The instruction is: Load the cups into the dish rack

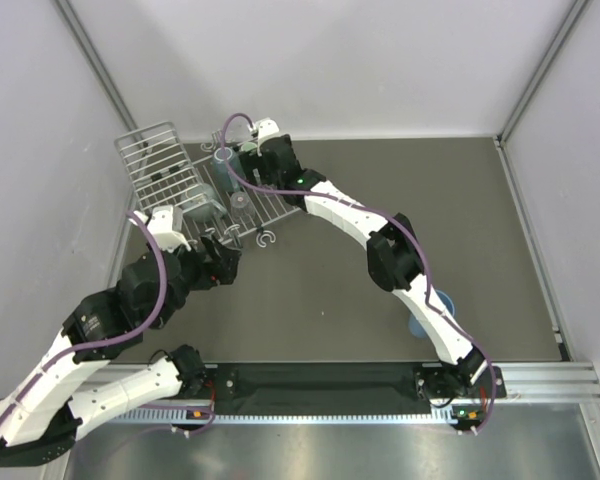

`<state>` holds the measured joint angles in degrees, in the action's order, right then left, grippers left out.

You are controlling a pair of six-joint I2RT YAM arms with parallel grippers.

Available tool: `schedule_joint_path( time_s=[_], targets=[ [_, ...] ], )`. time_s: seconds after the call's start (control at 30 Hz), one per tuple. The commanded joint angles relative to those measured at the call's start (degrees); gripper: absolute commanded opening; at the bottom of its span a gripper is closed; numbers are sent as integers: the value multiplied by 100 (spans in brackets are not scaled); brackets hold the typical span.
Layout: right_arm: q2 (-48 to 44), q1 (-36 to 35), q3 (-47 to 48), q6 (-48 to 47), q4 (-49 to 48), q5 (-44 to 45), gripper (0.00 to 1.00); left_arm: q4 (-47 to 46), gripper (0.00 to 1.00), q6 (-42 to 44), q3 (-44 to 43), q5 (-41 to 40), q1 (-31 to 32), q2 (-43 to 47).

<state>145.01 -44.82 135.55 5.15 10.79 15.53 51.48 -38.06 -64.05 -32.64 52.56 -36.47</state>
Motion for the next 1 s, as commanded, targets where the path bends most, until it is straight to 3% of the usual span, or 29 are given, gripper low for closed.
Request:
schedule_joint_path(
  time_s=[0.0, 0.4, 0.7, 0.83, 0.97],
  targets=[
    [-595, -1, 8, 83, -68, 3, 92, -25, 89, -148, -143, 188, 9, 44],
    [-2492, -27, -1626, 382, 231, 486, 93, -50, 92, -623, 6, 539, 9, 34],
    [-4329, 78, -3639, 978, 617, 767, 93, -182, 93, -694, 130, 917, 9, -124],
    [-5095, 245, -4711, 1357, 1021, 715, 93, -393, 93, -352, 130, 1391, 9, -220],
    [-5930, 552, -5581, 1673, 1433, 653, 93, -394, 98, -377, 130, 1542, 9, -326]
  ],
)
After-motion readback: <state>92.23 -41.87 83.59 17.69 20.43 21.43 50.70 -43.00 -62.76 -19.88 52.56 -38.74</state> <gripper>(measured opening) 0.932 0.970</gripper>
